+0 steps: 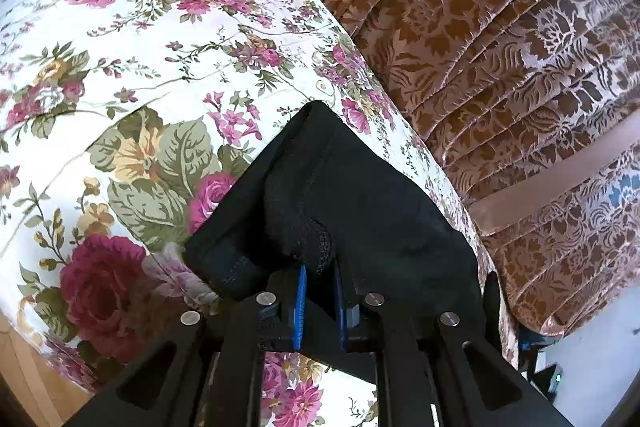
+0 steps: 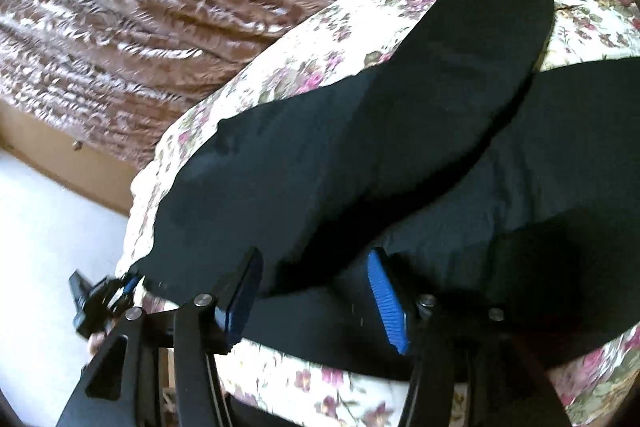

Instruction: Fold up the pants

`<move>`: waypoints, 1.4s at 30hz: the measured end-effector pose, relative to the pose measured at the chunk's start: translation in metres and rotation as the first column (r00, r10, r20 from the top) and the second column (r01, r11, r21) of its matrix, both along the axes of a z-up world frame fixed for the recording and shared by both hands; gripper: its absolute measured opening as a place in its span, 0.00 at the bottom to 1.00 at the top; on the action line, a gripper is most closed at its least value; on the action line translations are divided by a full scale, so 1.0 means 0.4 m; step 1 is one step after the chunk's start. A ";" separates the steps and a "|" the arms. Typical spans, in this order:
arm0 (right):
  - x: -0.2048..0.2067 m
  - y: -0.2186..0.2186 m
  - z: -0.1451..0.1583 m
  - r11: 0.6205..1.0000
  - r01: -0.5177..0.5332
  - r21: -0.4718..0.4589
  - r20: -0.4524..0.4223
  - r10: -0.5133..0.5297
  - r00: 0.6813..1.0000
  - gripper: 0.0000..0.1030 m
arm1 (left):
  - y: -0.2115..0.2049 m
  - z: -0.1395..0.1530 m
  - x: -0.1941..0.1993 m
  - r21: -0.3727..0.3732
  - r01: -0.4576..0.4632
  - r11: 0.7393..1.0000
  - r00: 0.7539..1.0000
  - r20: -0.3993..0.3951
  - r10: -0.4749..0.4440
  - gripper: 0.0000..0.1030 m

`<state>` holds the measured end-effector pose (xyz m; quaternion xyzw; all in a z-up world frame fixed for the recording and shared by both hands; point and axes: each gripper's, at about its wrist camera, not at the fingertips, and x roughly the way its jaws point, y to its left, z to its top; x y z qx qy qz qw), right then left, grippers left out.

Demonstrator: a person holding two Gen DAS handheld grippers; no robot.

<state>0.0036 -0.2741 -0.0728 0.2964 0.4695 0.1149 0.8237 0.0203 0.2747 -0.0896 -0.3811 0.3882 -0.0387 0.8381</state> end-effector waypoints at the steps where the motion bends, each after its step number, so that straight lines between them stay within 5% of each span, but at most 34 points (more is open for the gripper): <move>1: 0.015 -0.003 -0.002 1.000 0.017 -0.002 -0.019 -0.017 1.000 0.56 | -0.001 0.003 0.000 0.005 0.003 1.000 1.000 0.002 -0.003 0.12; 5: 0.081 -0.023 -0.022 0.989 0.130 -0.066 -0.140 -0.138 0.981 0.56 | -0.005 0.014 -0.001 0.024 0.018 1.000 1.000 0.018 -0.019 0.12; 7: 0.103 -0.030 -0.033 0.984 0.152 -0.092 -0.165 -0.166 0.972 0.40 | -0.004 0.013 0.000 0.024 0.023 0.999 1.000 0.021 -0.023 0.12; 8: 0.110 -0.030 -0.037 0.985 0.142 -0.096 -0.173 -0.157 0.972 0.22 | -0.003 0.013 0.000 0.023 0.025 0.999 0.999 0.021 -0.026 0.12; 11: 0.094 -0.033 -0.016 0.987 0.121 -0.110 -0.114 -0.133 0.985 0.13 | 0.001 0.017 0.002 0.015 0.034 0.999 0.999 0.033 -0.035 0.12; 17: 0.004 -0.038 0.070 0.997 0.045 -0.063 0.017 -0.044 0.999 0.12 | 0.008 0.024 -0.005 0.018 0.042 0.999 0.998 0.045 -0.043 0.12; 26: -0.075 -0.022 -0.048 0.997 0.009 -0.074 -0.081 -0.015 0.997 0.11 | 0.024 -0.047 -0.029 0.010 0.014 1.000 0.999 -0.036 -0.014 0.12; 33: -0.070 -0.001 -0.009 0.993 -0.020 -0.117 -0.046 0.015 0.999 0.11 | 0.017 -0.024 -0.053 0.044 0.014 0.999 1.000 -0.005 -0.014 0.13; 40: -0.065 -0.018 -0.068 0.998 -0.010 -0.059 -0.076 0.005 0.997 0.18 | 0.057 -0.023 -0.067 0.043 -0.067 0.997 0.996 -0.063 0.070 0.39; 42: -0.068 -0.029 -0.075 1.000 -0.007 -0.016 -0.078 0.006 0.997 0.22 | 0.089 0.000 -0.084 0.042 -0.117 0.992 0.991 -0.053 0.119 0.39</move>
